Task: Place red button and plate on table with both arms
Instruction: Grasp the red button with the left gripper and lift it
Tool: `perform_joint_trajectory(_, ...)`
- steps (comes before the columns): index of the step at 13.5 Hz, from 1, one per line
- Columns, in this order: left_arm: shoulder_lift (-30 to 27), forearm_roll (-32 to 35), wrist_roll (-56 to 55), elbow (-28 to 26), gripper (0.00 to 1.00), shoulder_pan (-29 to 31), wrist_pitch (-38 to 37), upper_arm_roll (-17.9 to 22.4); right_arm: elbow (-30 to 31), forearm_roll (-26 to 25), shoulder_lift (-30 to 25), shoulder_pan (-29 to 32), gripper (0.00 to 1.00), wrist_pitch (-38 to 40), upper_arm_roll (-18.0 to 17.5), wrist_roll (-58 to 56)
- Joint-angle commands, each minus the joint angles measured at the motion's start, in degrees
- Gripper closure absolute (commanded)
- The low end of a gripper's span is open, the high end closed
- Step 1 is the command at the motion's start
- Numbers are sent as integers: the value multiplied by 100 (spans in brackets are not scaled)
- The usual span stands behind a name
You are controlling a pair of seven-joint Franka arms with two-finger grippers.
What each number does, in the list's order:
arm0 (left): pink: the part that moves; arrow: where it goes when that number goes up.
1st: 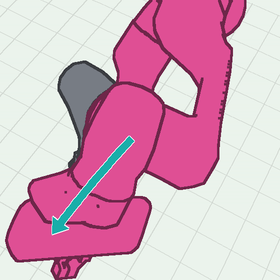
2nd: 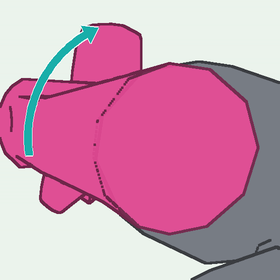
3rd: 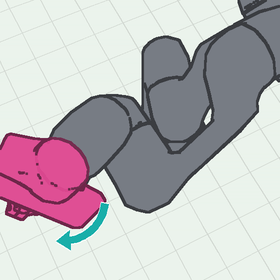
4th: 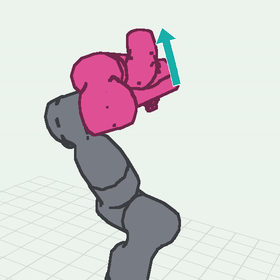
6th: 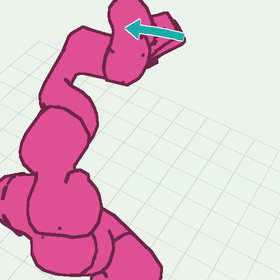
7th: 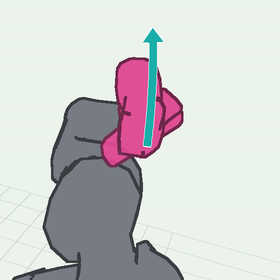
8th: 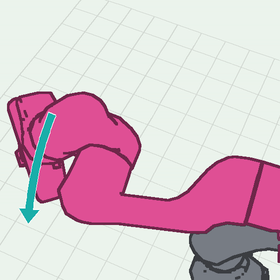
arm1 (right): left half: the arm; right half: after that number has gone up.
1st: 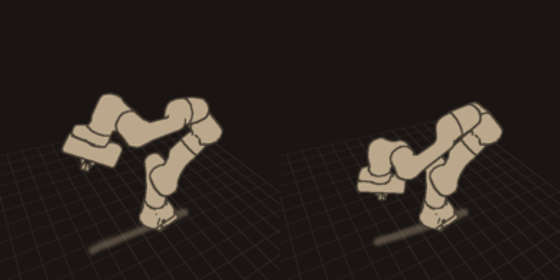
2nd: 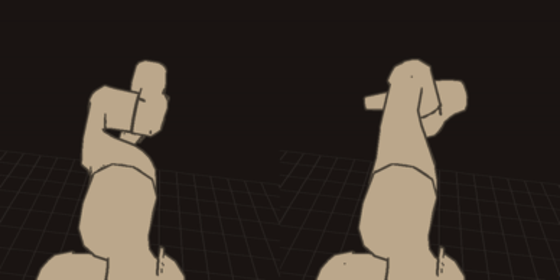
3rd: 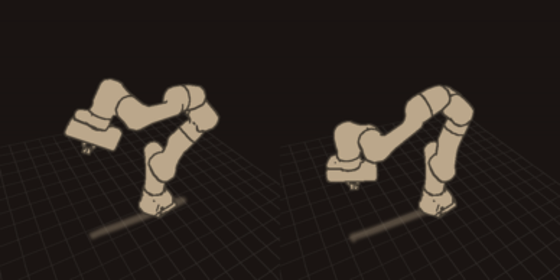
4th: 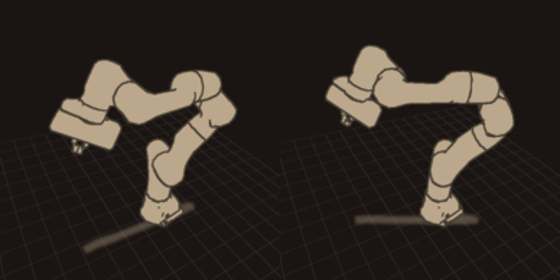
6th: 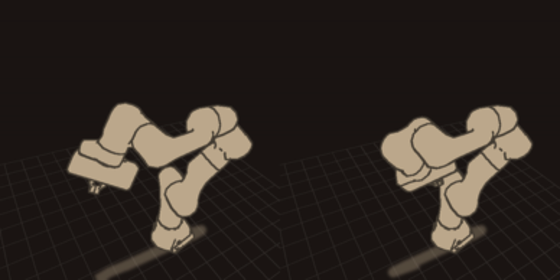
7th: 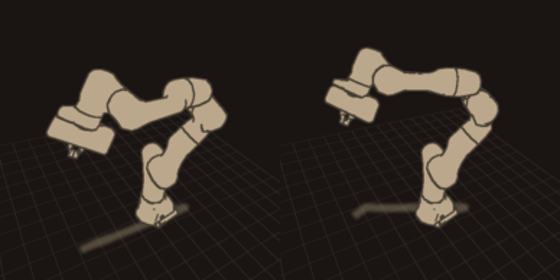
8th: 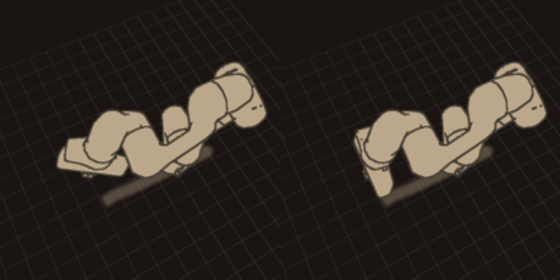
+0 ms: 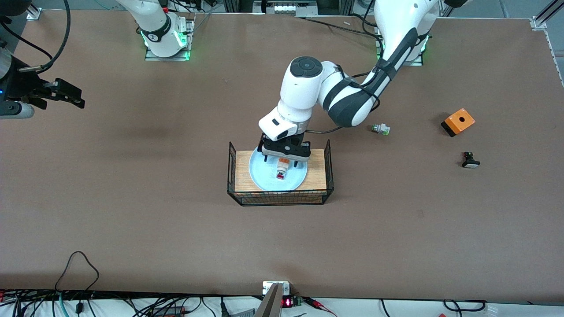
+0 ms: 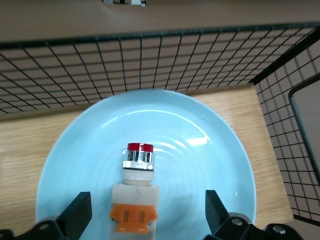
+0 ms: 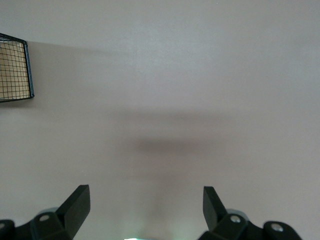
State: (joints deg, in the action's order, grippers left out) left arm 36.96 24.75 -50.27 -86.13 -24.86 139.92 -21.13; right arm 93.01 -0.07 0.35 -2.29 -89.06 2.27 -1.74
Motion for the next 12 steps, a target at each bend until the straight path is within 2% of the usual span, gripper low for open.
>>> perform_joint_trajectory(1,110,188,-167,-9,3,-54,-44,30,-63,-11,9,54,0,56,-25,51)
perform_joint_trajectory(4,66,188,-132,-62,59,-28,-79,30,-63,-11,18,62,0,47,-16,51)
perform_joint_trajectory(6,40,188,-106,-53,78,-19,-79,30,-63,-11,18,62,0,56,-16,51)
perform_joint_trajectory(8,-65,196,-88,-53,84,-2,-166,30,-55,-11,18,62,0,38,-25,60)
perform_joint_trajectory(10,-328,188,-88,-27,85,25,-368,12,-46,-2,18,62,0,-40,-25,60)
perform_joint_trajectory(12,-723,118,-79,43,85,34,-884,-5,-11,-11,18,62,0,-164,-25,60)
